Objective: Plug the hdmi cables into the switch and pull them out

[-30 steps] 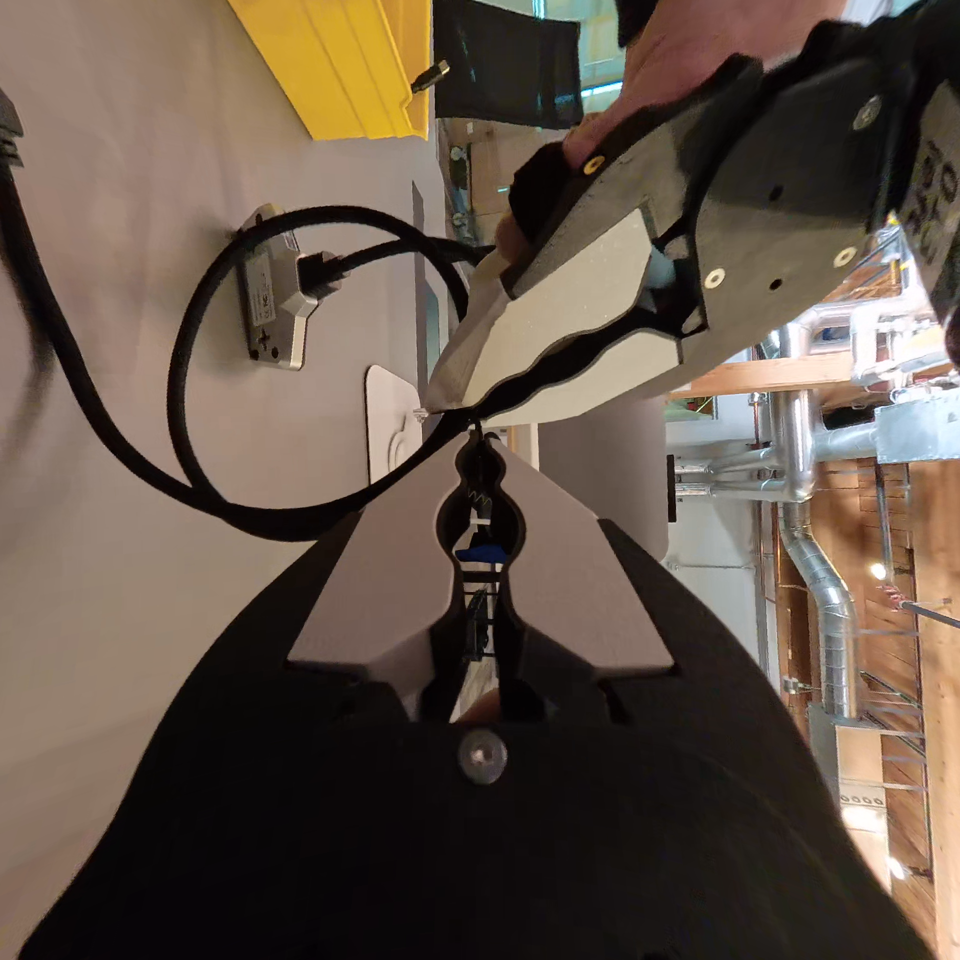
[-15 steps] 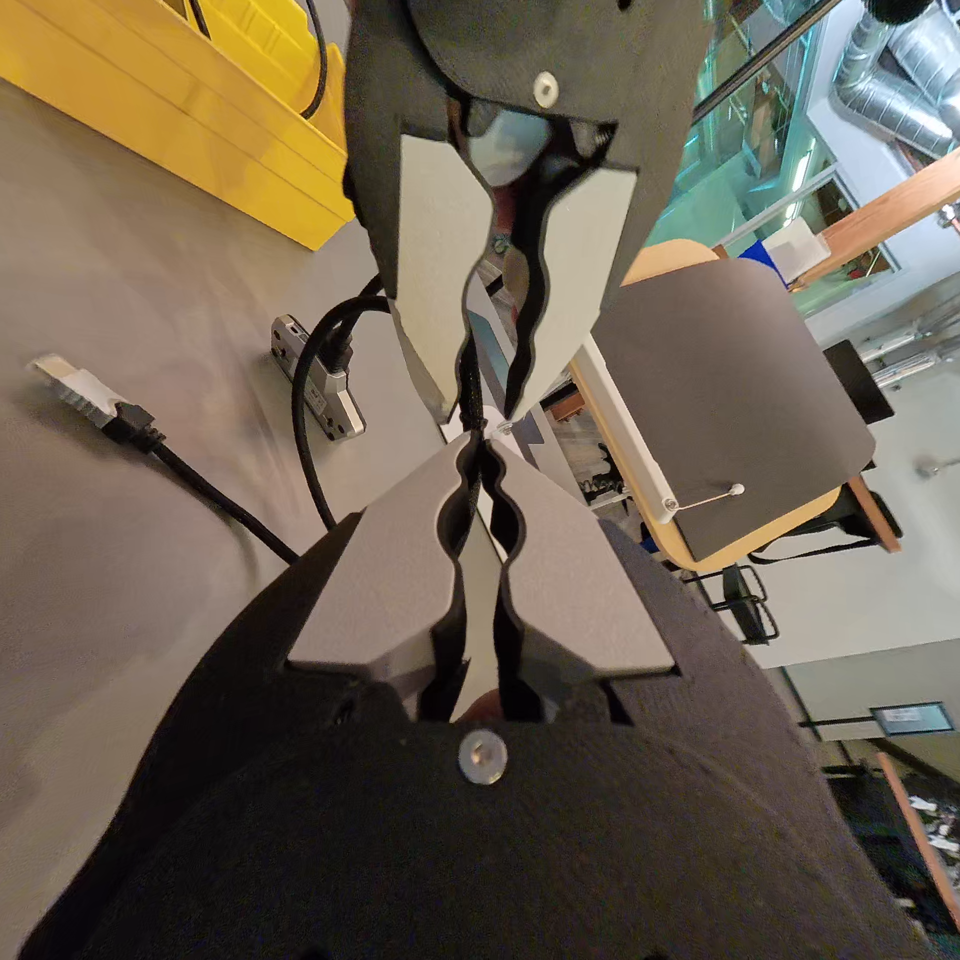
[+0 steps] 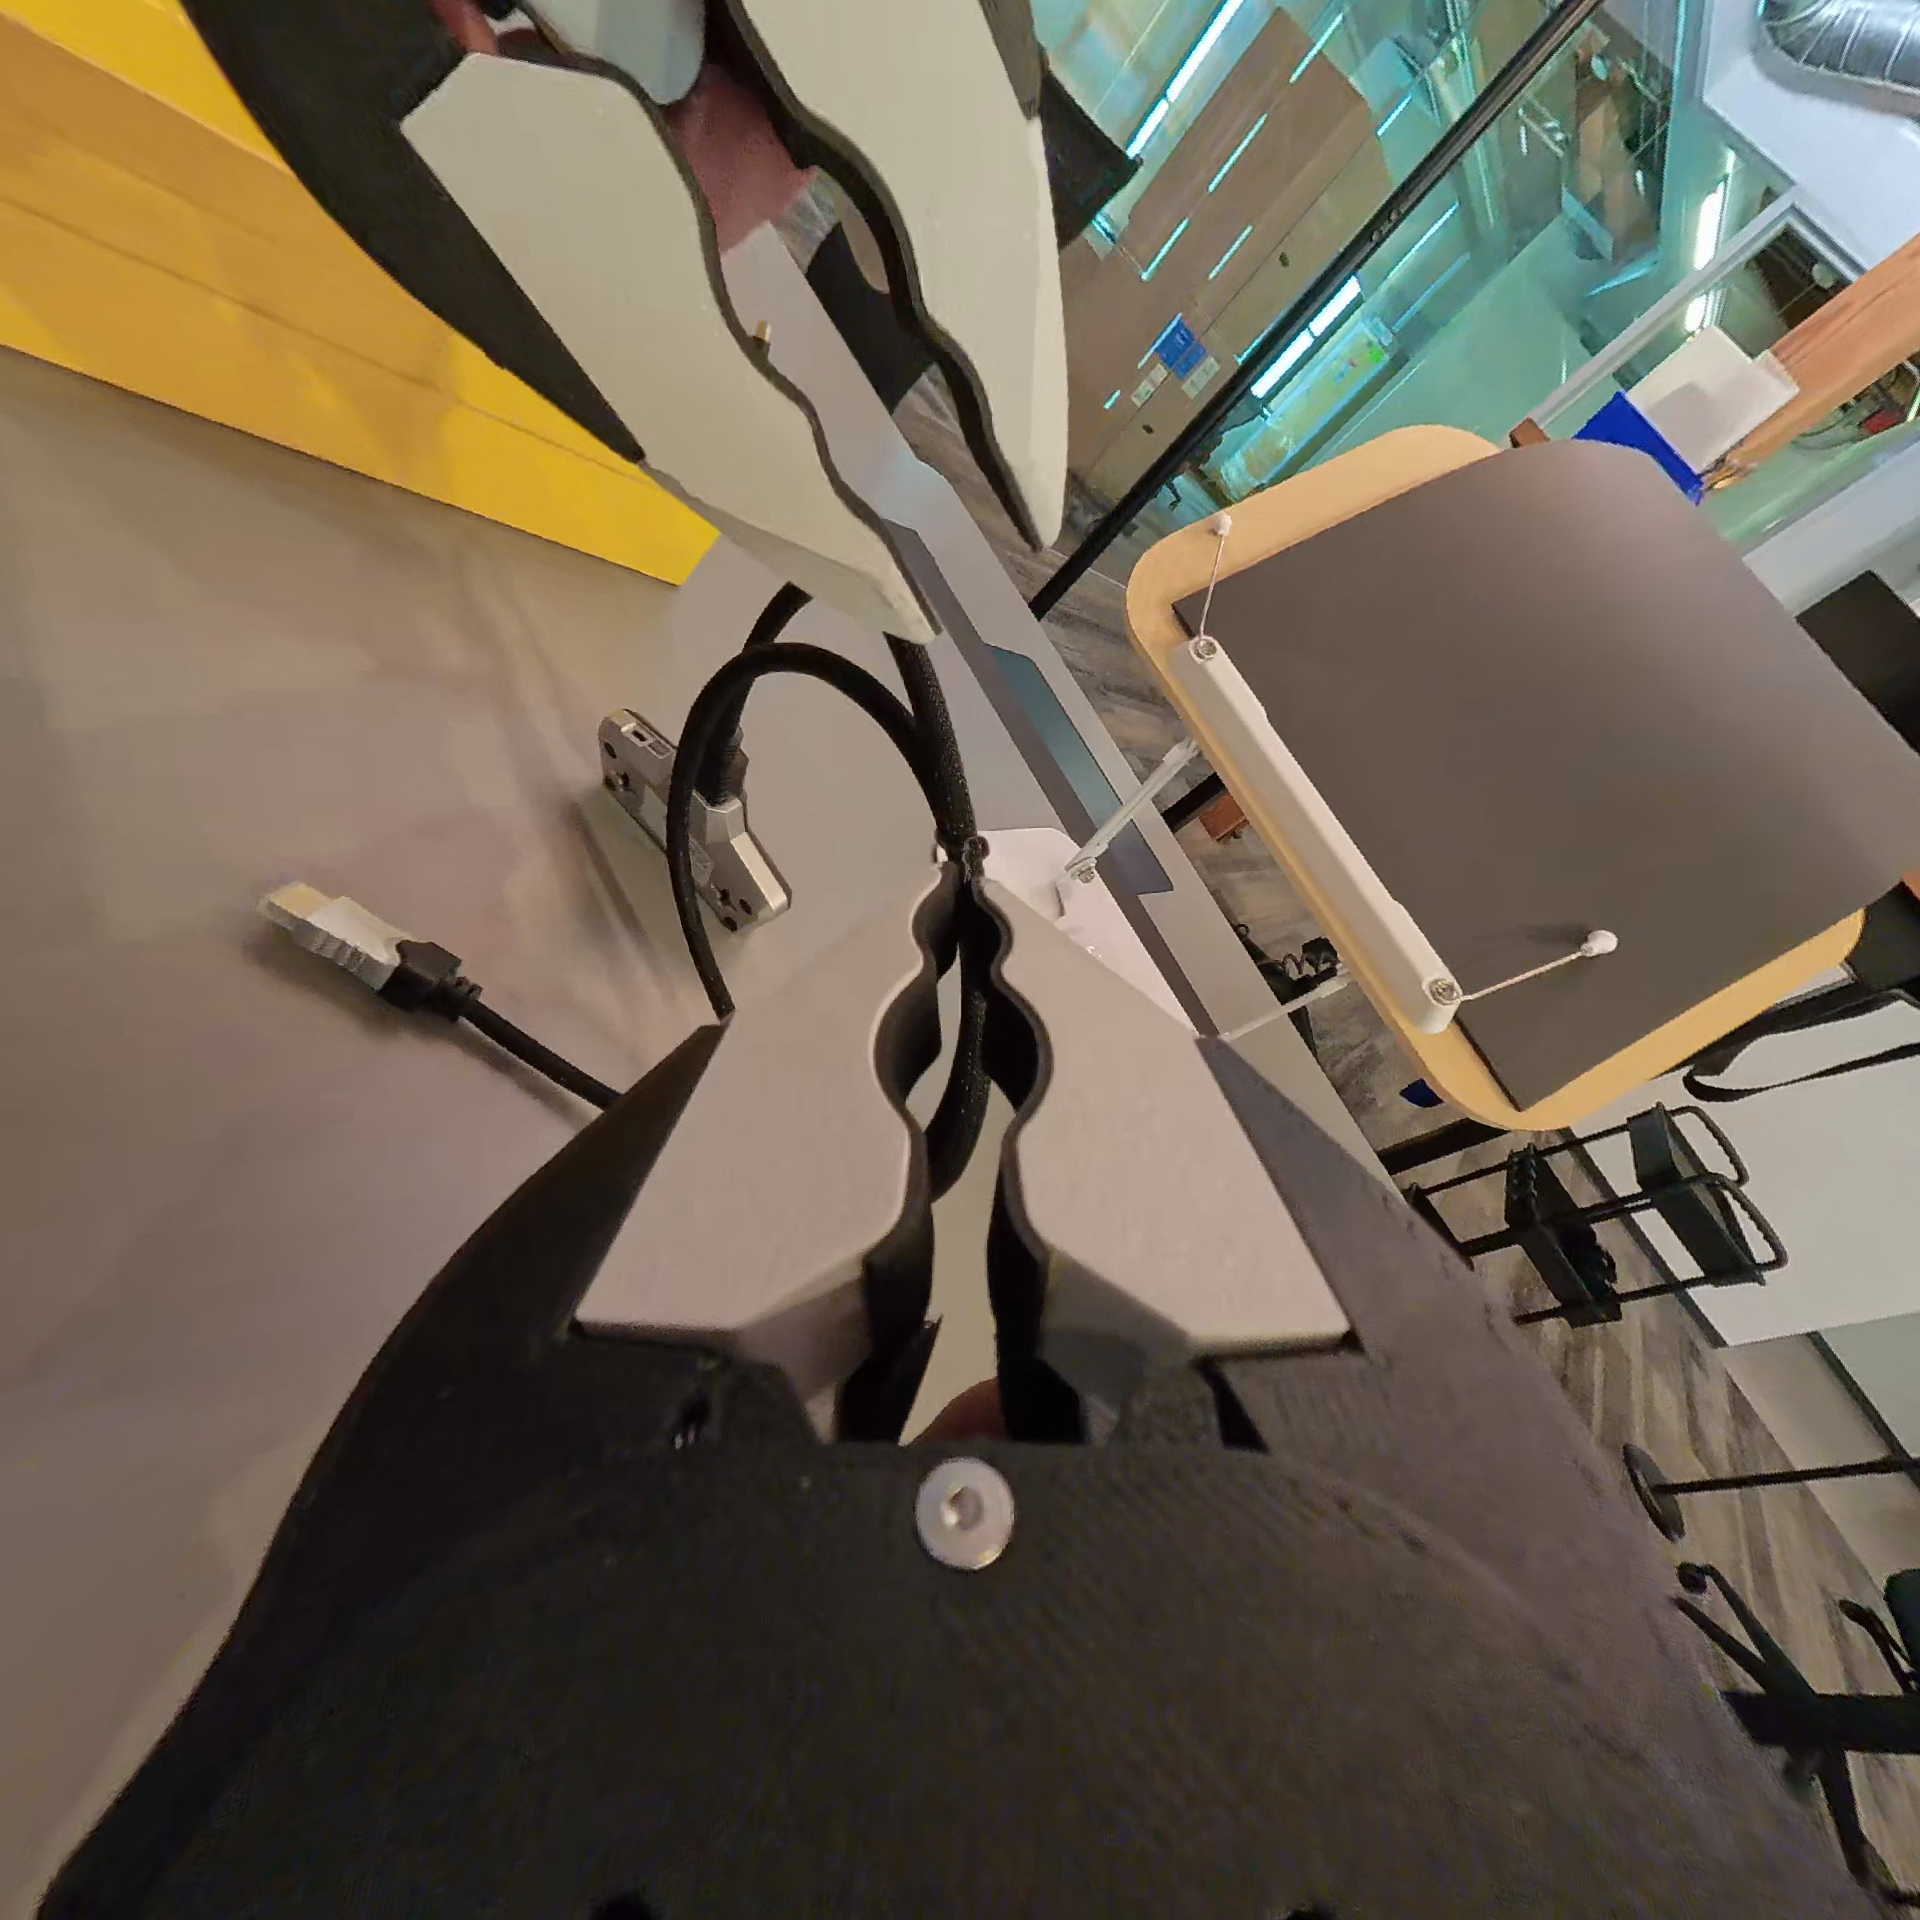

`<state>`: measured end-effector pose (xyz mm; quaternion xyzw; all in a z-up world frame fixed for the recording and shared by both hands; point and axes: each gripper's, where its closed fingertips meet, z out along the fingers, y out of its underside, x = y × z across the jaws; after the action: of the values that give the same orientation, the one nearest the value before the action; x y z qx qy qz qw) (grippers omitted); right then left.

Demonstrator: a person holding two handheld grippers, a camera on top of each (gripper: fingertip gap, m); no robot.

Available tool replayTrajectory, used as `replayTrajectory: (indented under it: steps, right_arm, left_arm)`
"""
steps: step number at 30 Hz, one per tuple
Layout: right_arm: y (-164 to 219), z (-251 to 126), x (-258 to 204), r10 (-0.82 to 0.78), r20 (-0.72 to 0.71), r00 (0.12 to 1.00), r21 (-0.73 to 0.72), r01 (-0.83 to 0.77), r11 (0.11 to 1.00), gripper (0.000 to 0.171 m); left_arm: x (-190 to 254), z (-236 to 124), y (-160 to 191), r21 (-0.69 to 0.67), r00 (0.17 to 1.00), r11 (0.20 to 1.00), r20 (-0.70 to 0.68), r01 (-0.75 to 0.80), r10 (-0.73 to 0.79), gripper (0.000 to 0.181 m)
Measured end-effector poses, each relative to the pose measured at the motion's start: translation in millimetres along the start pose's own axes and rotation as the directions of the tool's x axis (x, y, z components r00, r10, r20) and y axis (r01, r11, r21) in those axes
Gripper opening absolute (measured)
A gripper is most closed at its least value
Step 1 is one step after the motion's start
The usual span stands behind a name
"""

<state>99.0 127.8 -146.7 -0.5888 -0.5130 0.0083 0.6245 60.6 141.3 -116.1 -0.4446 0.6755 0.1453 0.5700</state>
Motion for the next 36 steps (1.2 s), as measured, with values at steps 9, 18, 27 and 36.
replayTrajectory:
  steps: [9,18,27,36]
  right_arm:
    - [-10,-4,-4,0.046,0.048,0.998,0.032,-0.047,0.998,0.0]
    - [-18,-6,-9,0.09,0.083,0.992,0.067,-0.095,0.993,0.0]
    - [-27,-6,-21,0.101,0.165,0.981,0.063,-0.112,0.992,0.0]
    - [-27,-6,-31,0.046,0.245,0.968,0.043,-0.059,0.997,0.0]
  left_arm:
    - [-2,0,3,0.011,0.997,0.999,-0.072,0.031,-0.03,0.019]
    - [20,5,15,-0.034,0.996,0.999,-0.081,0.02,-0.023,0.018]
    - [15,16,13,-0.017,0.985,0.999,-0.17,-0.044,0.041,0.01]
    - [27,19,9,-0.025,0.891,0.975,-0.412,-0.222,0.192,0.01]
